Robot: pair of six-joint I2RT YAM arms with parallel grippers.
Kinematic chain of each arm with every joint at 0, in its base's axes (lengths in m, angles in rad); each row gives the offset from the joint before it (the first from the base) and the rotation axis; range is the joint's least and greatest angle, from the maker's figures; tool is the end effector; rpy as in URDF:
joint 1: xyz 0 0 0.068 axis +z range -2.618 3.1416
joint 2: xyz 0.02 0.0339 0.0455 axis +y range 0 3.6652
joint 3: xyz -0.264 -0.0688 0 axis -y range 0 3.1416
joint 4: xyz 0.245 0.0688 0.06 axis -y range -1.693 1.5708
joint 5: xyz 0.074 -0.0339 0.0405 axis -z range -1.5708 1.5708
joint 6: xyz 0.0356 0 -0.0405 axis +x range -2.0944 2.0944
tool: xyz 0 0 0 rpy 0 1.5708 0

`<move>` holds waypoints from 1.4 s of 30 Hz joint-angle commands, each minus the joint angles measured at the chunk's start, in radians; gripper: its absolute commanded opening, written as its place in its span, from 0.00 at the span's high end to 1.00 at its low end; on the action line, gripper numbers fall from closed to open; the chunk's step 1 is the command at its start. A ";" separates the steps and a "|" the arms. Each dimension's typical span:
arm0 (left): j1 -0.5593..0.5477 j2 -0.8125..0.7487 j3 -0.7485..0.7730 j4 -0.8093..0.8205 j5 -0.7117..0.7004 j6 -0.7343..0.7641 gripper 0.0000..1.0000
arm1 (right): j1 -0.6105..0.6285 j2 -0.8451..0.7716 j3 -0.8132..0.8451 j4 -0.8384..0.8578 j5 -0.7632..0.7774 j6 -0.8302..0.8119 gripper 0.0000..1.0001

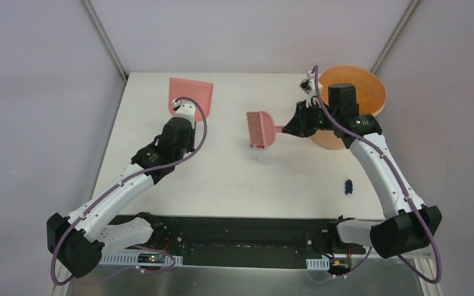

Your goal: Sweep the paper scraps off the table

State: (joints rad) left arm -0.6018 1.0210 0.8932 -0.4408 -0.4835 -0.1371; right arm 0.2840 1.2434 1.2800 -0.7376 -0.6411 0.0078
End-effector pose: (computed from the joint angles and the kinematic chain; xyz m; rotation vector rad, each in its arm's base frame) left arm 0.1921 -0.1118 0.3101 0.2026 2.0584 0.0659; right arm 0.2399 0.0922 0.3663 -0.6462 2.1567 0.8812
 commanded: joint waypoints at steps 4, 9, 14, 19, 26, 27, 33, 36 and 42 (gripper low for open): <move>-0.031 0.025 0.018 0.020 0.016 0.028 1.00 | -0.009 0.136 0.040 0.215 0.132 0.031 1.00; -0.046 0.046 0.014 0.025 0.022 0.044 1.00 | -0.013 0.251 0.035 0.339 0.077 0.162 1.00; -0.071 0.100 0.030 0.002 0.078 0.067 1.00 | -0.019 0.338 0.044 0.290 0.143 0.178 1.00; -0.106 0.186 0.070 -0.051 0.150 0.097 1.00 | -0.019 0.322 0.018 0.230 0.281 0.124 1.00; -0.255 0.316 0.152 -0.174 0.155 0.110 1.00 | -0.020 0.203 -0.010 0.003 0.394 0.005 1.00; -0.288 0.355 0.188 -0.228 0.147 0.109 1.00 | -0.020 0.162 -0.037 -0.019 0.394 -0.014 1.00; -0.432 0.483 0.263 -0.440 0.254 -0.018 1.00 | -0.021 -0.158 -0.156 -0.075 0.414 -0.092 1.00; -0.466 0.467 0.245 -0.468 0.316 -0.085 1.00 | -0.036 -0.305 -0.199 -0.063 0.495 -0.110 1.00; -0.490 0.494 0.237 -0.498 0.409 -0.122 1.00 | -0.087 -0.441 -0.312 0.034 0.418 -0.098 1.00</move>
State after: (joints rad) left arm -1.0813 1.5143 1.1320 -0.9081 -0.1635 -0.1997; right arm 0.2218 0.8249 1.0340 -0.7826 -0.1902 -0.0772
